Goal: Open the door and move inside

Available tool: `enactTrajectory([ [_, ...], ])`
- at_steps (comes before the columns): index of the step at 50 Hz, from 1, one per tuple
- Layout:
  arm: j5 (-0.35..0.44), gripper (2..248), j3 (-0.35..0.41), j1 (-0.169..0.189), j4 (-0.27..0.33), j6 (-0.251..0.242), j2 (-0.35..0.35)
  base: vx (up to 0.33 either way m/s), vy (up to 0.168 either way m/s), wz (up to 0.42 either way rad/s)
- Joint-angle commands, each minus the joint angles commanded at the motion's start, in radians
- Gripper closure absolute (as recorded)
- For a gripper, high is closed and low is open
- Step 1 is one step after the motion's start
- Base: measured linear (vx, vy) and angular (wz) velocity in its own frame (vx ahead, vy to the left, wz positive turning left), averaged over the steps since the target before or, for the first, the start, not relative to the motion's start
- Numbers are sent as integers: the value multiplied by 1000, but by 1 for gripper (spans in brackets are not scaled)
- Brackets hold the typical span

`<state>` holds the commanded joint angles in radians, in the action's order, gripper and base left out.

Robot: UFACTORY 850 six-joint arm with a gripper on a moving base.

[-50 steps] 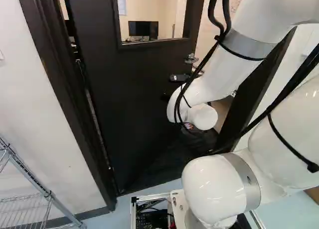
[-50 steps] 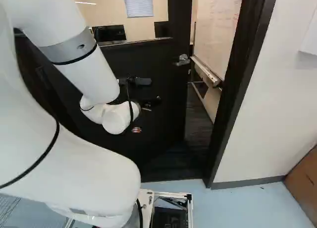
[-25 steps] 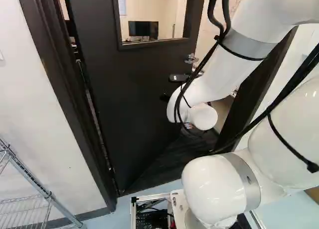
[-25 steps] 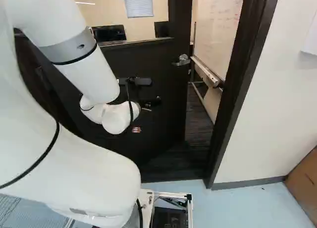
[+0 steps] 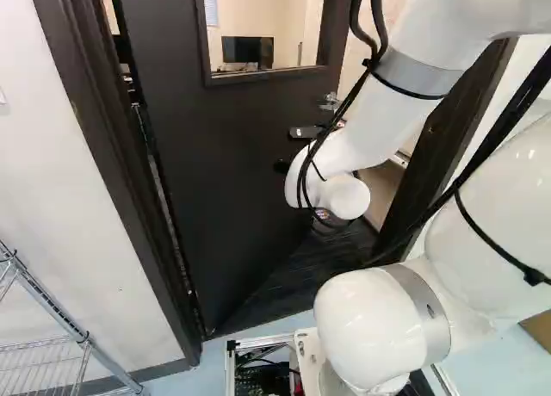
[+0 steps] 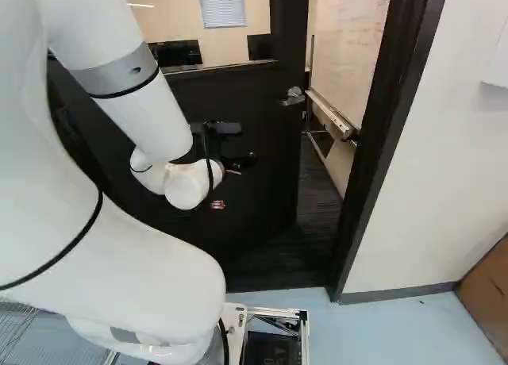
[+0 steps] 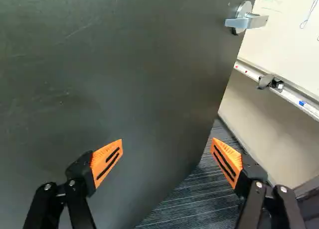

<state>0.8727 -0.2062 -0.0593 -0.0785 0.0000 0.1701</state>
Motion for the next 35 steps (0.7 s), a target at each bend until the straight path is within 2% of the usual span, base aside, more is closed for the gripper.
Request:
enactTrajectory([
  [35,0,3,-81,-59,-83,0,-87,0,0,0],
])
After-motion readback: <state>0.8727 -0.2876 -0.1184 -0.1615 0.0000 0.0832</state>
